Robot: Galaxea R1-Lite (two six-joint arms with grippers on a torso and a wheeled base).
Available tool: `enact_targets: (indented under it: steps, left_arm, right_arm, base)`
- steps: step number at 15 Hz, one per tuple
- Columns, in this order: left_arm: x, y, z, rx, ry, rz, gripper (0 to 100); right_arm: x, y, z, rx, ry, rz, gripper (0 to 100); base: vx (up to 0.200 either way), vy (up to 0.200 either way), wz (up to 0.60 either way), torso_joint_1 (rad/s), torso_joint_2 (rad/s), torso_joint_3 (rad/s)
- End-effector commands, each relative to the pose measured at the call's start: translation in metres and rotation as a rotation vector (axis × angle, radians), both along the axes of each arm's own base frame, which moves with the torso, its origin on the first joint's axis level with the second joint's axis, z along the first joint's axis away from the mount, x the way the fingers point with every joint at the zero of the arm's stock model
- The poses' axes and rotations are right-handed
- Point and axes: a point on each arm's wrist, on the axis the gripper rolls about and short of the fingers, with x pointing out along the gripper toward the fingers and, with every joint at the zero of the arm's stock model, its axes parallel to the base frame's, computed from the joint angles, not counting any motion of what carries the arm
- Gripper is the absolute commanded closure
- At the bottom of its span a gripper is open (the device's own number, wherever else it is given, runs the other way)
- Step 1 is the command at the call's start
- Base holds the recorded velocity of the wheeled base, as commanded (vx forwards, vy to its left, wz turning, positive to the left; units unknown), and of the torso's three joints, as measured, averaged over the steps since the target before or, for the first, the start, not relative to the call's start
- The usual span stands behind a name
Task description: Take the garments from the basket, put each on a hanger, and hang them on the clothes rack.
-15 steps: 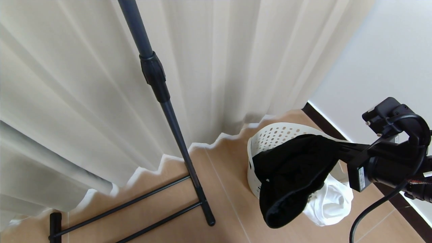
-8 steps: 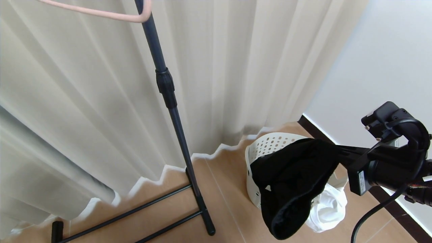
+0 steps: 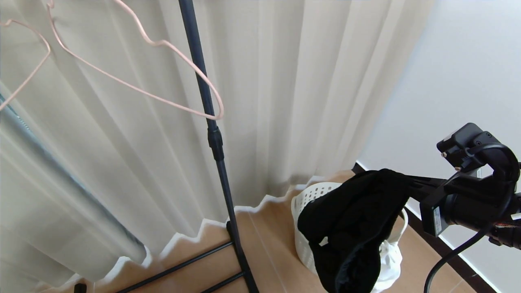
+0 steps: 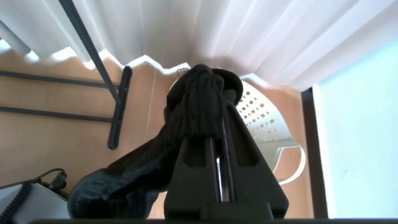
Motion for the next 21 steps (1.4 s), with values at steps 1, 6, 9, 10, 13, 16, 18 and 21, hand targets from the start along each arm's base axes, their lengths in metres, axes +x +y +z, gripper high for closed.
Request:
enact_targets:
  steps: [1,6,9,10,13,16,18,21]
  left_arm:
    - [0.0001,0.0000,0.0000,0.000,0.001,0.000,0]
    - [0.0001,0.0000,0.0000,0.000,0.001,0.000,0]
    - [0.0001,0.0000,0.0000,0.002,0.001,0.000,0]
    - [0.0001,0.0000,0.0000,0.000,0.001,0.000,0]
    - [0.0001,0.0000,0.0000,0.002,0.001,0.000,0]
    - [0.0001,0.0000,0.0000,0.000,0.001,0.002,0]
    - [0.0001,0.0000,0.0000,0.002,0.001,0.002,0]
    - [0.0001,0.0000,0.0000,0.002,0.001,0.002,0]
  right_arm:
    - [0.0001,0.0002,-0.0002,0.000,0.000,0.001,100]
    - [0.0001,0.0002,-0.0002,0.000,0.000,0.001,100]
    - [0.0004,0.0004,-0.0005,-0.001,0.002,0.002,100]
    - [0.0001,0.0002,-0.0002,0.000,0.001,0.002,100]
    - [0.0000,0.0002,-0.0006,-0.001,0.002,0.002,100]
    - [-0.0001,0.0001,-0.0011,-0.001,0.003,0.002,100]
    - [-0.0002,0.0001,-0.0012,-0.003,0.004,0.003,100]
    - [-0.0004,0.0000,-0.0009,-0.001,0.004,0.004,100]
  base:
    - [0.000,0.000,0.00,0.129,-0.47,-0.139]
    - [0.000,0.000,0.00,0.154,-0.48,-0.135]
    - [0.000,0.000,0.00,0.181,-0.51,-0.229]
    - [0.000,0.000,0.00,0.193,-0.52,-0.290]
    - [0.000,0.000,0.00,0.209,-0.54,-0.318]
    - [0.000,0.000,0.00,0.230,-0.56,-0.328]
    - [0.000,0.000,0.00,0.256,-0.59,-0.344]
    - [0.000,0.000,0.00,0.237,-0.55,-0.316]
